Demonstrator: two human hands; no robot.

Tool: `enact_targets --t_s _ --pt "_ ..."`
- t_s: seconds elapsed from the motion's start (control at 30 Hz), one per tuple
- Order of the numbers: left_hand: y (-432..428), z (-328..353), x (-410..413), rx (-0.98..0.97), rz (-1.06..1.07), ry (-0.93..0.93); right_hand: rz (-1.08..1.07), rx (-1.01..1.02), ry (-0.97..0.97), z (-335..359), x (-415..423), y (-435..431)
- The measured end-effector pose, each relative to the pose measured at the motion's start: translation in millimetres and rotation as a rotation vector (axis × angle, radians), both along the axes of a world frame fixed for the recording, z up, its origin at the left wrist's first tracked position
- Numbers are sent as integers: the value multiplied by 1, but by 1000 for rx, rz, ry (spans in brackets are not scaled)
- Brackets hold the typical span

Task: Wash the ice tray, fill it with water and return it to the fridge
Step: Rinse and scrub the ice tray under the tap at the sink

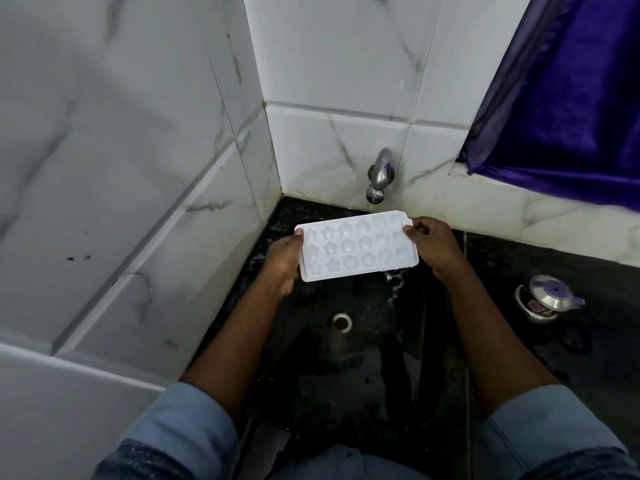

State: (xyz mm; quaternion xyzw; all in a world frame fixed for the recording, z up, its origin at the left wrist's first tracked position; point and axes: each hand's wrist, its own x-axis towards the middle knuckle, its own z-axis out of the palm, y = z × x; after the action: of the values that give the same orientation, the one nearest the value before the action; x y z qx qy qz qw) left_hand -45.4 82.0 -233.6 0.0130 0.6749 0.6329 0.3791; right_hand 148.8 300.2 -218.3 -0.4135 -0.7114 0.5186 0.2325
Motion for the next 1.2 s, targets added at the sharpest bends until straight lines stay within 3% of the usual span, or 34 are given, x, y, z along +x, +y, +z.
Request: enact_targets --t_s 0.5,0.87,1.2 --pt "-26 39 4 12 11 505 -88 85 155 35 36 -43" --pt "-35 63 29 173 79 566 -223 63 341 59 40 -66" --pt "-43 94 41 279 140 680 -203 68 471 66 41 -74"
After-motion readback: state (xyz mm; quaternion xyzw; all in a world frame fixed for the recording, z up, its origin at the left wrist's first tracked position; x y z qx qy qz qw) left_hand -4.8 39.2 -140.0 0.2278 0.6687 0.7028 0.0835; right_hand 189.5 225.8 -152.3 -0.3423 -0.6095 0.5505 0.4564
